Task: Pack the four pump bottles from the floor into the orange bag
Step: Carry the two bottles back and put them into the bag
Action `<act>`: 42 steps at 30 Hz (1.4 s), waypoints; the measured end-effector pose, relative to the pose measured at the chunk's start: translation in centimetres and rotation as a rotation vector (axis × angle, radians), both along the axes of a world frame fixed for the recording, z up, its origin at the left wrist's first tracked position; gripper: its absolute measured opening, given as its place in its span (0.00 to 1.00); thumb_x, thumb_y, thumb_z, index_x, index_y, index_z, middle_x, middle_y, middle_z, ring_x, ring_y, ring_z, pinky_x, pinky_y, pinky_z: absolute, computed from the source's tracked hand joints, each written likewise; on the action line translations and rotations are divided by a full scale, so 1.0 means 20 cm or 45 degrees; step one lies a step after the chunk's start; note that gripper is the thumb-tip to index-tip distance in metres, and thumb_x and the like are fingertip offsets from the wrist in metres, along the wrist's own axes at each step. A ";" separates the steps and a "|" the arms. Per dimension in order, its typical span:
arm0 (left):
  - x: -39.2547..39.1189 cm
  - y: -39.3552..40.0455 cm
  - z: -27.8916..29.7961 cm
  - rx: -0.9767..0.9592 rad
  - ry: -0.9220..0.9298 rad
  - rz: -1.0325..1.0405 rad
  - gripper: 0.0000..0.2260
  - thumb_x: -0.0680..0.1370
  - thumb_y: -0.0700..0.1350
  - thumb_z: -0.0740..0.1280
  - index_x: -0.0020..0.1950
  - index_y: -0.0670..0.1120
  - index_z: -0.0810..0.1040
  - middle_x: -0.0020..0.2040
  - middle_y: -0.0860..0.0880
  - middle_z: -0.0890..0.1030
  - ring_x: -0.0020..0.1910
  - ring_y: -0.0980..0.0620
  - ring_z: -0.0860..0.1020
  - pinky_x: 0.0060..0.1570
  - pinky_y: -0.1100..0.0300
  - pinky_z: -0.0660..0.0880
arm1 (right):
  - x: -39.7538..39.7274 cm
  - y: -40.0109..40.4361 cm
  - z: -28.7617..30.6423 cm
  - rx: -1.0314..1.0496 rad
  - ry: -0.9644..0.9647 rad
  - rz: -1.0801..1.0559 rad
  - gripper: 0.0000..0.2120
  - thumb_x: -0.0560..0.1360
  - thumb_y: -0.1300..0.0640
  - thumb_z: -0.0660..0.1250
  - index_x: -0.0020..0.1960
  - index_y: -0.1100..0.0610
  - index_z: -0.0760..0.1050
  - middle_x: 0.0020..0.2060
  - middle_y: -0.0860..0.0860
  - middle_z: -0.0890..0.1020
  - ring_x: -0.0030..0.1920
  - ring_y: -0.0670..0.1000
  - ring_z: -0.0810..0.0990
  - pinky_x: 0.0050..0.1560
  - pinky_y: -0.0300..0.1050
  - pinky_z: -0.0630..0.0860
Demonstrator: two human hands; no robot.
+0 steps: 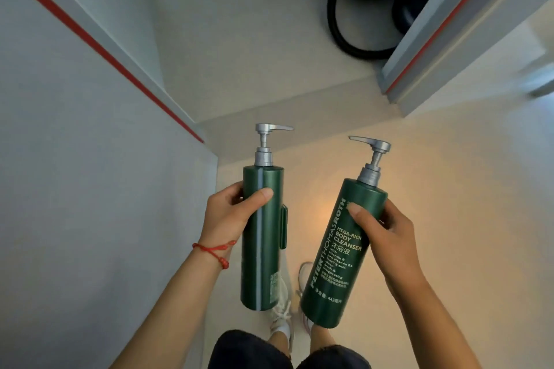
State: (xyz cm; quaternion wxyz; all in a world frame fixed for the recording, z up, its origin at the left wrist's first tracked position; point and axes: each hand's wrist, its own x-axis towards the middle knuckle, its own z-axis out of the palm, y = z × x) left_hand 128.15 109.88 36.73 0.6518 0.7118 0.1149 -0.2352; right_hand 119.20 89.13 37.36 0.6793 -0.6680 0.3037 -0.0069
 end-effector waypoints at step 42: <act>-0.87 -2.55 1.10 -0.205 -0.174 -1.808 0.05 0.69 0.46 0.71 0.43 0.50 0.79 0.42 0.47 0.82 0.41 0.50 0.80 0.36 0.63 0.75 | -1.52 -1.20 1.17 -0.243 -0.009 -1.923 0.07 0.69 0.57 0.72 0.43 0.50 0.75 0.40 0.48 0.81 0.34 0.39 0.81 0.31 0.29 0.74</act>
